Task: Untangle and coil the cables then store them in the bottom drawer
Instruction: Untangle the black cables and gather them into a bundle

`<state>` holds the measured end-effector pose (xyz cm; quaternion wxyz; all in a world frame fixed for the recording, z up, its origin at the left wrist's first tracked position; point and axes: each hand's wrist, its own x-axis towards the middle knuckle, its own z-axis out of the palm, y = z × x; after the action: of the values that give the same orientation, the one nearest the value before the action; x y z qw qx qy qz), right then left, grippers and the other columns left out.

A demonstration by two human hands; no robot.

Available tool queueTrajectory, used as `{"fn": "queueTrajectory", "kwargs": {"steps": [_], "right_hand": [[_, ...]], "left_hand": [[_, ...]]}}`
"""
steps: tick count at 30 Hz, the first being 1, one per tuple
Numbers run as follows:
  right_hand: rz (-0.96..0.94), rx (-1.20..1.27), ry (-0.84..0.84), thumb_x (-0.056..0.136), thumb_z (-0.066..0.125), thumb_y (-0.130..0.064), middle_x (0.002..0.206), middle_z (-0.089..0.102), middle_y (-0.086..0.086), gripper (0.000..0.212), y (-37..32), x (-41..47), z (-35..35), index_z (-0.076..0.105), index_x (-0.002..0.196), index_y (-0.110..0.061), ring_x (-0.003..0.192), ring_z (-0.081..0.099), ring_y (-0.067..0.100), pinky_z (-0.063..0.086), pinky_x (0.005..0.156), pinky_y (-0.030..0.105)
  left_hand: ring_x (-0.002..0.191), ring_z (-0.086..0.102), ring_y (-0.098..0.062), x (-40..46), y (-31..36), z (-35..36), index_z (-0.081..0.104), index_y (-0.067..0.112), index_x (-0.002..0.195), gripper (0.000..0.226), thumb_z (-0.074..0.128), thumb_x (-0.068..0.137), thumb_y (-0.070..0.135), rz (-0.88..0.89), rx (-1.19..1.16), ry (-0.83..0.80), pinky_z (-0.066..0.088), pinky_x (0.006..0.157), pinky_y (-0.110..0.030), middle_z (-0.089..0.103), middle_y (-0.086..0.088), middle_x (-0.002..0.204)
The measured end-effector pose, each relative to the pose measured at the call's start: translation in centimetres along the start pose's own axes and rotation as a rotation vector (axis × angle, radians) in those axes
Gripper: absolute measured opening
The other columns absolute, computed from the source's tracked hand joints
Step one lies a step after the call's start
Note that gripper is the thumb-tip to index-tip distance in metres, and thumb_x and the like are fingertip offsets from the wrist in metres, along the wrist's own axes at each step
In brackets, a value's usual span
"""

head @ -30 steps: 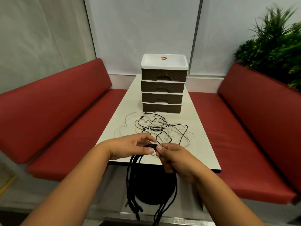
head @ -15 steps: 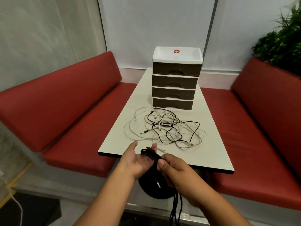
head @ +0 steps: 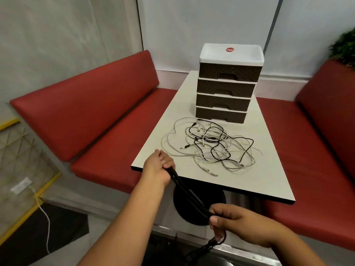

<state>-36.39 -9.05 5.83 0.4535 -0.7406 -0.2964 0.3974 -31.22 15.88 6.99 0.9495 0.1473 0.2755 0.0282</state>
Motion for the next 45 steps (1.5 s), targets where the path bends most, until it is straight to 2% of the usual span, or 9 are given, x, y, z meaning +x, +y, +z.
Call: {"fn": "queueTrajectory", "kwargs": {"steps": [6,9,12,17,22,29,34,39,45], "right_hand": [[0.051,0.015,0.006,0.084,0.062,-0.025,0.102,0.068,-0.006,0.024,1.2,2.7,0.2,0.063,0.106,-0.017,0.103,0.062,0.010,0.042,0.107,0.043],[-0.068,0.106,0.112,0.087,0.061,-0.016,0.115,0.066,-0.007,0.036,-1.1,3.9,0.0,0.056,0.122,-0.020,0.107,0.060,0.002,0.046,0.095,0.021],[-0.248,0.118,0.192,0.096,0.057,-0.022,0.112,0.068,0.003,0.027,-3.5,5.0,0.2,0.055,0.120,-0.010,0.105,0.063,0.009,0.047,0.091,0.021],[-0.348,0.186,0.371,0.096,0.046,-0.032,0.065,0.044,-0.010,0.021,-2.8,5.8,2.0,0.046,0.088,-0.012,0.060,0.042,0.010,0.041,0.064,0.030],[-0.335,0.141,0.350,0.098,0.044,-0.036,0.069,0.043,-0.011,0.032,-0.9,5.6,2.5,0.046,0.090,-0.005,0.064,0.044,0.008,0.042,0.066,0.028],[-0.221,0.141,0.279,0.095,0.049,-0.040,0.077,0.057,-0.006,0.013,0.8,6.7,1.5,0.057,0.094,-0.030,0.080,0.058,0.014,0.048,0.090,0.043],[-0.151,0.081,0.328,0.091,0.053,-0.048,0.095,0.067,-0.002,0.023,2.2,8.5,0.0,0.061,0.099,-0.028,0.098,0.062,0.017,0.044,0.100,0.051],[-0.028,0.098,0.359,0.087,0.059,-0.046,0.105,0.068,0.007,0.028,3.1,10.7,-2.6,0.064,0.110,-0.031,0.102,0.064,0.028,0.050,0.096,0.047],[0.052,0.061,0.532,0.096,0.060,-0.025,0.100,0.072,-0.007,0.012,3.5,14.2,-8.4,0.067,0.104,-0.029,0.092,0.065,0.001,0.051,0.082,0.020]], "left_hand": [[0.032,0.020,-0.004,-2.5,-1.5,2.8,0.044,0.018,0.074,0.036,0.038,0.105,0.034,0.288,0.280,-0.085,0.014,0.030,-0.018,0.027,0.009,0.045],[0.035,0.019,-0.004,-4.0,-3.3,3.9,0.042,0.017,0.078,0.032,0.039,0.105,0.033,0.421,0.437,-0.156,0.015,0.032,-0.017,0.026,0.007,0.049],[0.036,0.020,-0.005,-4.8,-5.0,4.4,0.041,0.015,0.083,0.028,0.040,0.105,0.032,0.485,0.539,-0.233,0.015,0.034,-0.015,0.027,0.006,0.051],[0.042,0.034,-0.005,-5.3,-3.7,5.4,0.053,0.010,0.089,0.019,0.044,0.103,0.019,0.417,0.485,-0.321,0.031,0.038,-0.017,0.040,0.005,0.055],[0.040,0.034,-0.002,-3.6,0.0,6.3,0.057,0.012,0.094,0.015,0.044,0.102,0.015,0.382,0.285,-0.236,0.029,0.036,-0.014,0.045,0.009,0.057],[0.035,0.019,-0.001,-1.8,-0.4,6.3,0.053,0.016,0.085,0.020,0.046,0.102,0.023,0.328,0.387,-0.263,0.014,0.032,-0.015,0.025,0.009,0.051],[0.037,0.017,-0.001,-0.1,-0.6,6.7,0.051,0.020,0.077,0.029,0.046,0.101,0.036,0.300,0.488,-0.353,0.010,0.035,-0.016,0.021,0.010,0.052],[0.037,0.017,-0.001,3.4,0.3,7.8,0.049,0.021,0.077,0.030,0.043,0.101,0.039,0.223,0.542,-0.399,0.010,0.034,-0.016,0.021,0.011,0.053],[0.036,0.017,0.000,9.0,2.4,9.3,0.049,0.021,0.077,0.029,0.043,0.101,0.037,0.148,0.604,-0.394,0.011,0.034,-0.014,0.023,0.011,0.051]]}}
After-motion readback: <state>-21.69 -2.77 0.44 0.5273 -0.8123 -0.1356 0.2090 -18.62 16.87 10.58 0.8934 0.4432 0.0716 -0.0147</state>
